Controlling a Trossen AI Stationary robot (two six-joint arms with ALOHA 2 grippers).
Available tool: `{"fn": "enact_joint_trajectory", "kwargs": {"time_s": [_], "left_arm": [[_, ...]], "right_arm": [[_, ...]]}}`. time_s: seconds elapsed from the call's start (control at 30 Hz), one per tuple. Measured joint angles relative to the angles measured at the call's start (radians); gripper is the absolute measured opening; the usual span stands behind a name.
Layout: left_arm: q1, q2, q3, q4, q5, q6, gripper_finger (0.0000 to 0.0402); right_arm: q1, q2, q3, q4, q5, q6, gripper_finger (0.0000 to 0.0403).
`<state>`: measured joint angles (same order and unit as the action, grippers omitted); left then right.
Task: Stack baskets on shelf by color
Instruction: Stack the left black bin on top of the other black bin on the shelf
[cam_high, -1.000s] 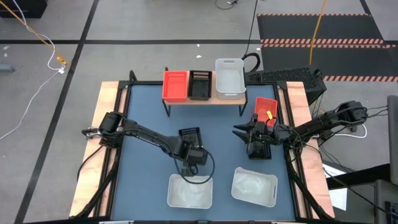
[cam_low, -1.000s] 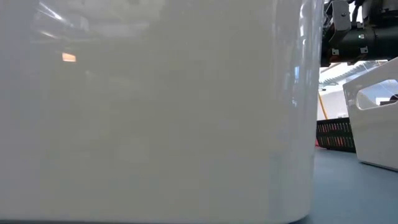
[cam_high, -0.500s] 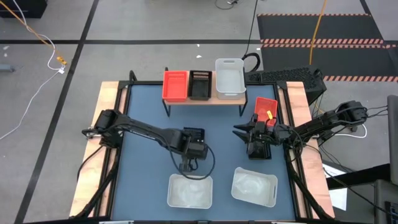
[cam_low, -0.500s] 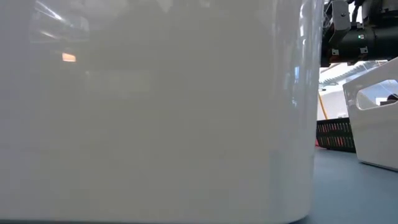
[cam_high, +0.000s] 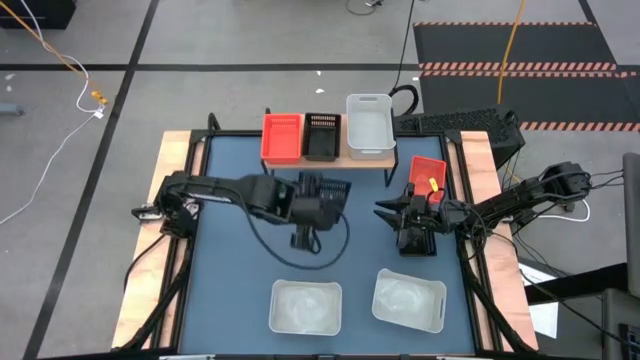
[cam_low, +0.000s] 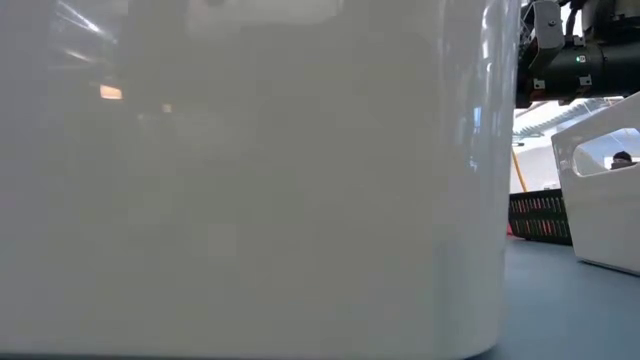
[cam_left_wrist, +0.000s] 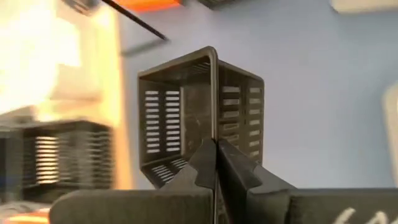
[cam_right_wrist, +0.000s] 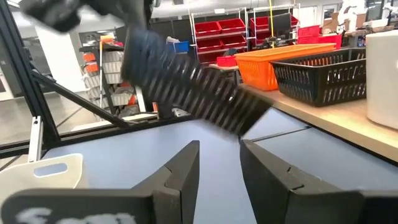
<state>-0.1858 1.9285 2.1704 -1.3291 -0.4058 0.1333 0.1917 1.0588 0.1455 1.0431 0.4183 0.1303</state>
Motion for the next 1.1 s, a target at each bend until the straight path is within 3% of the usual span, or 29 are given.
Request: {"fn": "enact_joint_trajectory", "kwargs": {"time_s": [0.23, 0.4, 0.53, 0.67, 1.1], "left_arm": [[0.062, -0.002, 0.166, -0.014, -0.068, 0.096, 0.0005], [0.124, -0.001, 0.174, -0.007, -0.075, 0.146, 0.0004], [0.187, 0.007, 0.174, -0.003, -0.162, 0.153, 0.0003], [0.255, 0.015, 0.172, 0.006, -0.179, 0.154, 0.0004], [0.382, 0.018, -0.03, 0.183, -0.181, 0.28, 0.0003]], "right_arm": [[0.0, 0.0, 0.0, 0.0, 0.0, -0.003, 0.0109], [0.0, 0.0, 0.0, -0.004, 0.0, -0.015, 0.0109], [0.0, 0.0, 0.0, -0.014, 0.0, -0.015, 0.0109], [0.0, 0.0, 0.0, -0.016, 0.0, -0.015, 0.0109], [0.0, 0.0, 0.0, -0.026, 0.003, -0.038, 0.0109]]}}
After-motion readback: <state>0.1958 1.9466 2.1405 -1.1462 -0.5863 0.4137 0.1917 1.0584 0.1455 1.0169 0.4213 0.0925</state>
